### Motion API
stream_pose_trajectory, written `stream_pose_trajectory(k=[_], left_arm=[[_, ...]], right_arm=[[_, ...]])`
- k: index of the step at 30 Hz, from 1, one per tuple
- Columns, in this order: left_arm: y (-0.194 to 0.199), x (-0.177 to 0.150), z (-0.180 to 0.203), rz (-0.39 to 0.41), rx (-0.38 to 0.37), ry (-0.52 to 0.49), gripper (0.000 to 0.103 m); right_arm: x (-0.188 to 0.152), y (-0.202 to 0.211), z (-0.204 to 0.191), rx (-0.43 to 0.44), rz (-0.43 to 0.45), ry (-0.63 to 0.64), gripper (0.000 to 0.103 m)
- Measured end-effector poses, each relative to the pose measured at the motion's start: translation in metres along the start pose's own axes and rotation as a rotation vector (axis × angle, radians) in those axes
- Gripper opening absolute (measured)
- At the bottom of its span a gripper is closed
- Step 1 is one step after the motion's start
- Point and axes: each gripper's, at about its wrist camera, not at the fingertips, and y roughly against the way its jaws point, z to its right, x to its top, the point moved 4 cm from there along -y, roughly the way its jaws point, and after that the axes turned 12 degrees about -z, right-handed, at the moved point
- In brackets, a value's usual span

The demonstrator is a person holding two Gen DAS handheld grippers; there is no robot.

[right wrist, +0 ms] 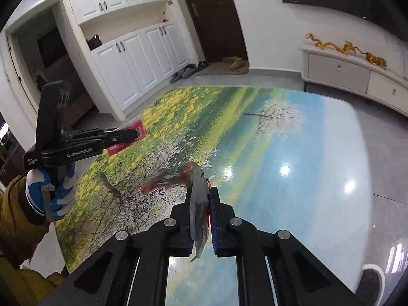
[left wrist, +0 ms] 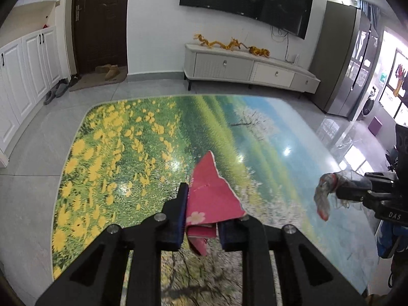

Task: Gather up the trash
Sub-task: 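Carry the pink wrapper and clear plastic over the bin and release both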

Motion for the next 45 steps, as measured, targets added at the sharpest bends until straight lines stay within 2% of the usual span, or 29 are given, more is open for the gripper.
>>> stream_pose_trajectory(k=[4,9,13,17,20,25,31,35,36,37,39,40,42,45], left_arm=[[0.033,0.001,0.022,0.052,-0.005,-0.024,0.019],[0.059,0.005,0.069,0.093,-0.054,-0.093,0.019],[0.06,0.011,0.131,0.084,-0.112,-0.185,0.019],[0.044,0.016,0.208,0.048,-0.166,-0.308,0.019],[0.025,0.016,0.272,0.007,-0.202,-0.404,0.019],[-0.008,0.012,0.362,-0.066,-0.253,-0.519,0.021],[-0.057,0.01,0.443,-0.172,-0.336,-0.563,0.023],[-0.086,0.01,0.47,-0.221,-0.377,-0.545,0.036],[-0.093,0.01,0.473,-0.235,-0.385,-0.539,0.043],[-0.102,0.011,0.479,-0.252,-0.388,-0.529,0.051],[-0.111,0.013,0.485,-0.265,-0.395,-0.513,0.058],[-0.115,0.012,0.485,-0.27,-0.395,-0.509,0.058],[-0.117,0.008,0.486,-0.278,-0.39,-0.508,0.058],[-0.119,0.003,0.486,-0.278,-0.373,-0.51,0.058]], right_arm=[[-0.024,0.049,0.015,-0.045,0.076,-0.062,0.01],[-0.065,0.103,0.042,-0.125,0.156,-0.153,0.01],[-0.113,0.139,0.081,-0.203,0.202,-0.271,0.01],[-0.169,0.161,0.126,-0.331,0.19,-0.385,0.01],[-0.207,0.17,0.16,-0.358,0.188,-0.486,0.01],[-0.255,0.173,0.208,-0.375,0.165,-0.629,0.01],[-0.276,0.158,0.255,-0.376,0.116,-0.711,0.012],[-0.285,0.139,0.28,-0.366,0.087,-0.764,0.013],[-0.289,0.135,0.284,-0.362,0.081,-0.775,0.014],[-0.29,0.129,0.287,-0.359,0.072,-0.784,0.022],[-0.294,0.121,0.295,-0.362,0.053,-0.801,0.034],[-0.295,0.117,0.297,-0.36,0.046,-0.805,0.04],[-0.298,0.112,0.296,-0.361,0.035,-0.811,0.046],[-0.303,0.111,0.296,-0.367,0.031,-0.826,0.048]])
